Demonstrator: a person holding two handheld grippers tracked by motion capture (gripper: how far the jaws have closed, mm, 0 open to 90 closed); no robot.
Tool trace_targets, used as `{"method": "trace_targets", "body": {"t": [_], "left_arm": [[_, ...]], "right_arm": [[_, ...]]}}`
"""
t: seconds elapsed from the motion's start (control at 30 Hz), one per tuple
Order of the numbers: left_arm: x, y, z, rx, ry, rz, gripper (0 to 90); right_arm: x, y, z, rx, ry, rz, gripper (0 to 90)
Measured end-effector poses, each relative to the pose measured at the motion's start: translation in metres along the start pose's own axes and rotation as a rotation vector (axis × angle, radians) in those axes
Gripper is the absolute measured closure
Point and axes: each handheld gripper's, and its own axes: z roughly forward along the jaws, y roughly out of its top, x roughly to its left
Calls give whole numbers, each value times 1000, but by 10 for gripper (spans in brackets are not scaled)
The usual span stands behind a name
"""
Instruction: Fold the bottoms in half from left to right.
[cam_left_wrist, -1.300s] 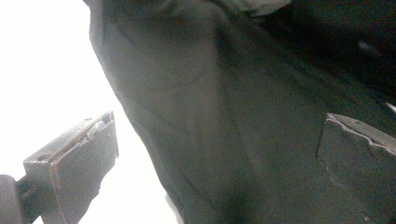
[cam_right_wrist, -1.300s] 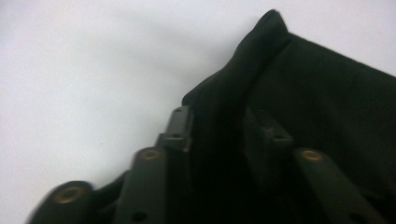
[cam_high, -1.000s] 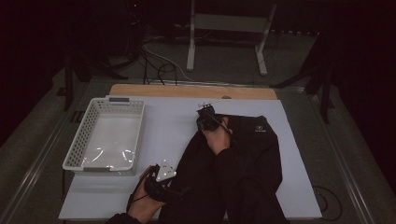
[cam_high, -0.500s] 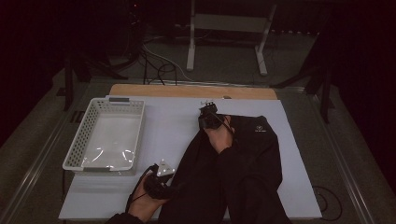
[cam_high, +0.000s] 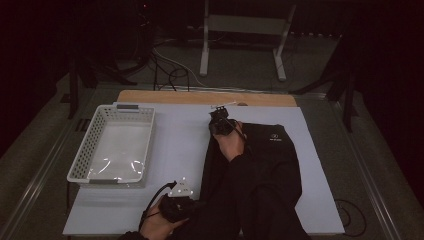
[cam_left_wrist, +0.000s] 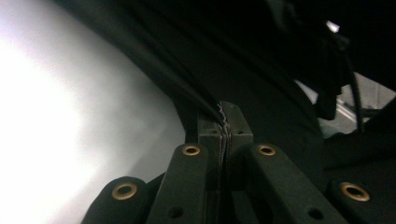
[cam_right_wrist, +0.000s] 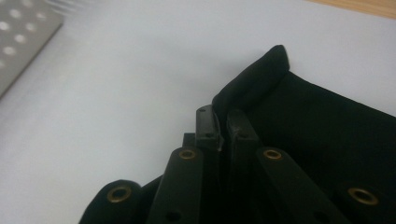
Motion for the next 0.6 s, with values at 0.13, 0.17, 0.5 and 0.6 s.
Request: {"method": "trace_targets", "body": {"t": [0.13,0.17,0.5,0.6], "left_arm": [[-1,1,-3,-18,-7,1,890],[-1,1,-4,-23,-9,2,890],[-2,1,-7,-40,-34,7,885],[-1,1,-6,-33,-62,-3,873]], "right_arm": [[11,5,5,-2,14,-12,857],[14,6,6,-4,14,-17,857],[40,16,9,-22,71,-10,860],[42,17,8,-26,76,-21,860]]}}
